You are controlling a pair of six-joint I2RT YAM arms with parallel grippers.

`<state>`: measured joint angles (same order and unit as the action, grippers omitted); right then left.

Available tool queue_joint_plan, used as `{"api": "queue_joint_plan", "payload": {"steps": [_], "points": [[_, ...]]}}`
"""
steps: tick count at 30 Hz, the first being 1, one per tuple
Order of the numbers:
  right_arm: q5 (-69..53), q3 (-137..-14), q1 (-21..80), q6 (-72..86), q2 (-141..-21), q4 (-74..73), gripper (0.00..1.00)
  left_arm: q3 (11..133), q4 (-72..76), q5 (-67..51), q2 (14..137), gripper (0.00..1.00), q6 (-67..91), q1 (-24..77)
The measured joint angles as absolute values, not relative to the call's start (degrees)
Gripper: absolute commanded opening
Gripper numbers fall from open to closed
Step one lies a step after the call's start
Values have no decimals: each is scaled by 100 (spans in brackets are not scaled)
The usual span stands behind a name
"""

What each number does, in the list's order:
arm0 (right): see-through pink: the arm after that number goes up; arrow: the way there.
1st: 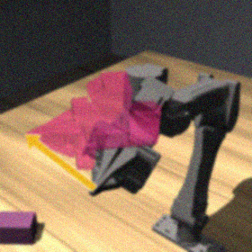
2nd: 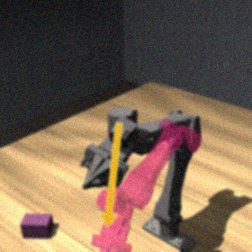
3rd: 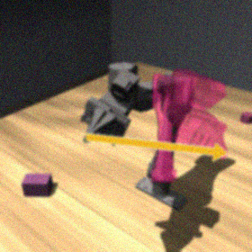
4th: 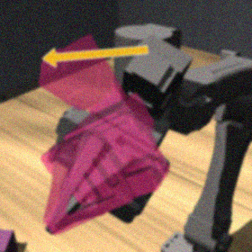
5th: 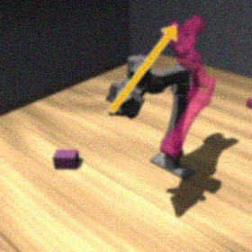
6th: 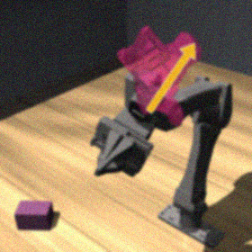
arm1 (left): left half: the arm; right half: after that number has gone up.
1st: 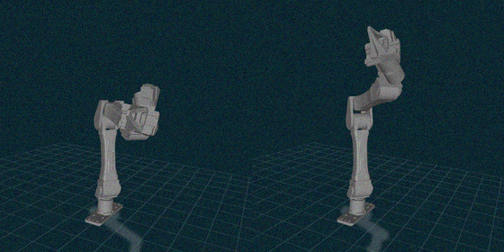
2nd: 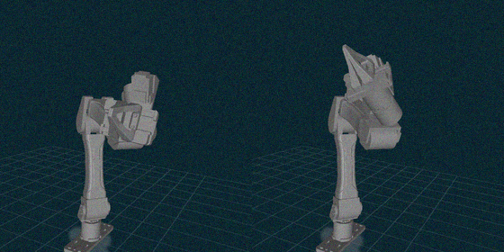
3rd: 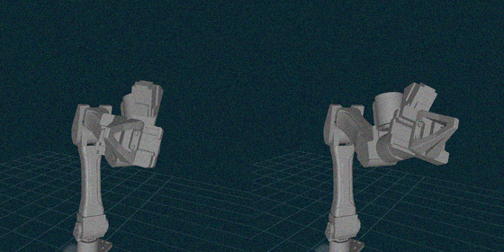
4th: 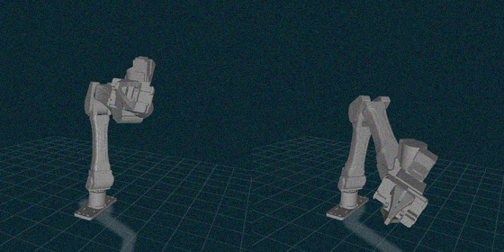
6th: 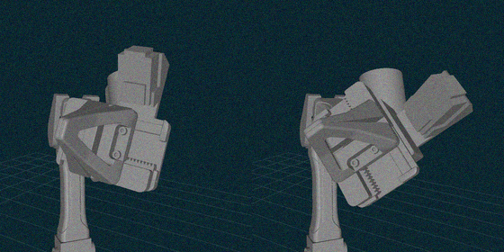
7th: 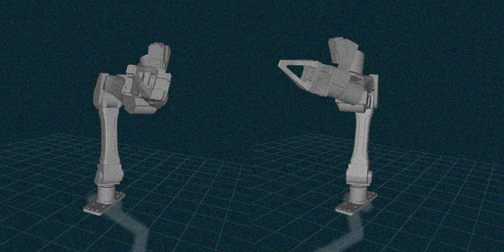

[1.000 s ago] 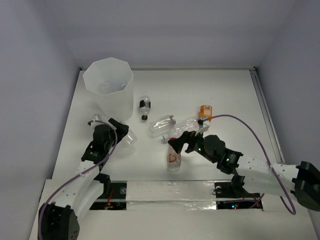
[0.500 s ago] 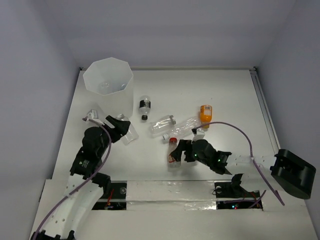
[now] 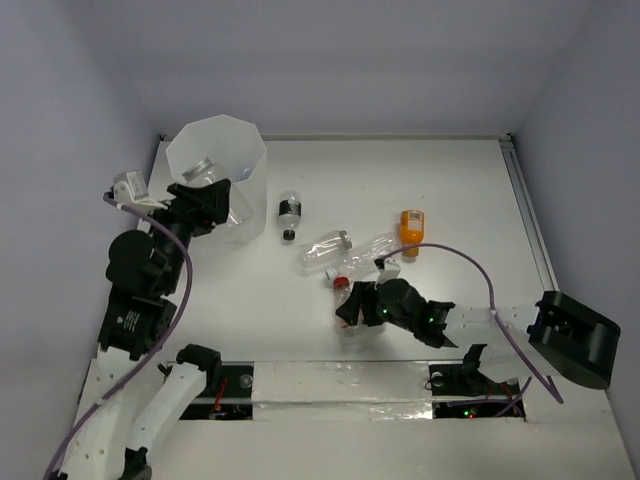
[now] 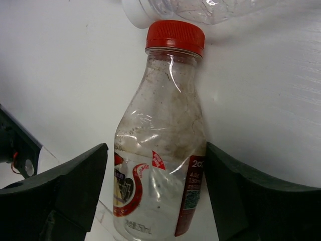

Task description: Put the plastic bottles in the bin

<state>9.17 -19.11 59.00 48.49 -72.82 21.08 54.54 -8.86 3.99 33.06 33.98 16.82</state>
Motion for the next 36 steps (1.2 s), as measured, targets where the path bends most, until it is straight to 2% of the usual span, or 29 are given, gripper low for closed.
{"api": "queue_joint_plan", "payload": {"steps": [1,5,7,11,20,27,28,31,34,36], "points": [[919,-1900,5907,4849,-7238,2073,72,5586,-834,478,3483,54,3326,1682],[858,-1813,5933,4851,-7006,2025,60,6023,-548,825,4316,54,3055,1682],[803,-1774,5933,4866,-6973,2014,45,6213,-489,1022,4727,54,2930,1682],[692,-1675,5979,4893,-6932,2034,29,6716,-395,1538,5535,54,2602,1678],[526,-1586,6215,4971,-6313,1949,29,7983,-8,2292,6783,55,1962,1444],[486,-1422,6405,4971,-5236,1752,28,7935,381,2829,7382,56,1406,1302],[489,-1417,6425,4971,-5030,1699,28,7832,436,2875,7411,67,1376,1297],[489,-1428,6462,4908,-4462,1573,28,7474,495,2976,7430,89,1332,1273],[528,-1643,6460,4718,-4071,1267,27,7273,491,3026,7461,99,1367,1264],[593,-1951,6460,4552,-4053,1120,26,7231,491,3013,7459,99,1411,1264]]}}
